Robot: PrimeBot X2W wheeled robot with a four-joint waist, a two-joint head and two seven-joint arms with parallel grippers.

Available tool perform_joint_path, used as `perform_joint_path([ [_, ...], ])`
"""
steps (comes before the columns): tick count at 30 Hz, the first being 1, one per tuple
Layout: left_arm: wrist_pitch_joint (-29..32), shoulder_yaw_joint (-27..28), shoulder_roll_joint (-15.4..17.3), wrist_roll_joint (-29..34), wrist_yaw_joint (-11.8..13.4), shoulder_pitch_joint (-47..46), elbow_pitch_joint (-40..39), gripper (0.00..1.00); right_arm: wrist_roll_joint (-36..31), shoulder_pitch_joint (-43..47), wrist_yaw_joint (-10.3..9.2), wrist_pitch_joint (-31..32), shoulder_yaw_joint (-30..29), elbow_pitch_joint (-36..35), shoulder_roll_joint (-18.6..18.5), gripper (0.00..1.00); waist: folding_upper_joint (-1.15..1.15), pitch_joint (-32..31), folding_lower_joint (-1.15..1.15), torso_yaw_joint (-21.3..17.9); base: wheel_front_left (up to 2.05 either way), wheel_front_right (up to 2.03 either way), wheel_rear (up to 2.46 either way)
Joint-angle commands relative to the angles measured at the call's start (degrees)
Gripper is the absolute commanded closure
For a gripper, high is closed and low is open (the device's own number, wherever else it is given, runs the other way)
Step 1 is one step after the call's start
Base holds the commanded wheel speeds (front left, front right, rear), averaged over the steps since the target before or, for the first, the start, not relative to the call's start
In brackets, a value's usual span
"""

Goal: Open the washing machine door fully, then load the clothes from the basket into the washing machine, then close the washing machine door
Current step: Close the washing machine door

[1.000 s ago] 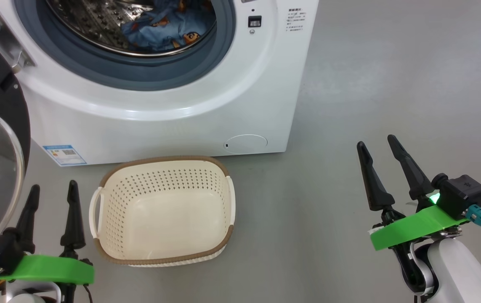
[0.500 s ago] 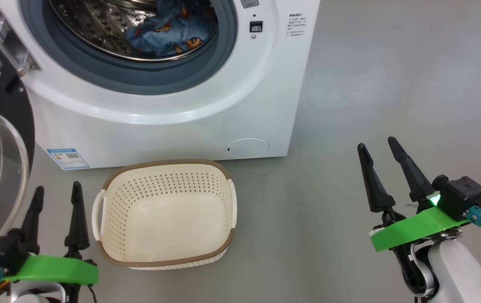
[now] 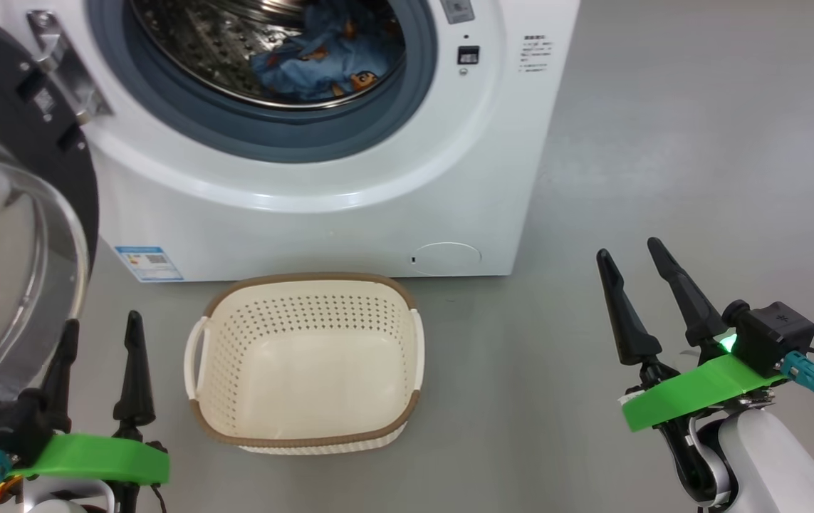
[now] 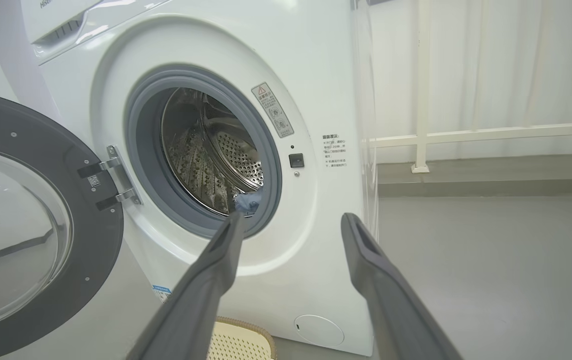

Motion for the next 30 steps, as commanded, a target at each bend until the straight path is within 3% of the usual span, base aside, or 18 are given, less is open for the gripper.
perform_joint_path([
  [1, -0.4, 2.0, 1.3, 0.8, 0.1, -0.6, -0.8, 0.0, 0.8, 0.5, 0.31, -0.5, 0.9, -1.1, -0.6, 0.0, 0.0, -0.4, 0.0, 1.3, 0.0, 0.0, 0.0],
  [30, -0.4, 3.9, -1.0, 3.0, 2.9, 1.0, -0.6, 0.0, 2.8, -0.1, 0.31, -0.5, 3.9, 1.5, -2.5, 0.0, 0.0, -2.6, 0.0, 23.5, 0.0, 0.0, 0.0],
])
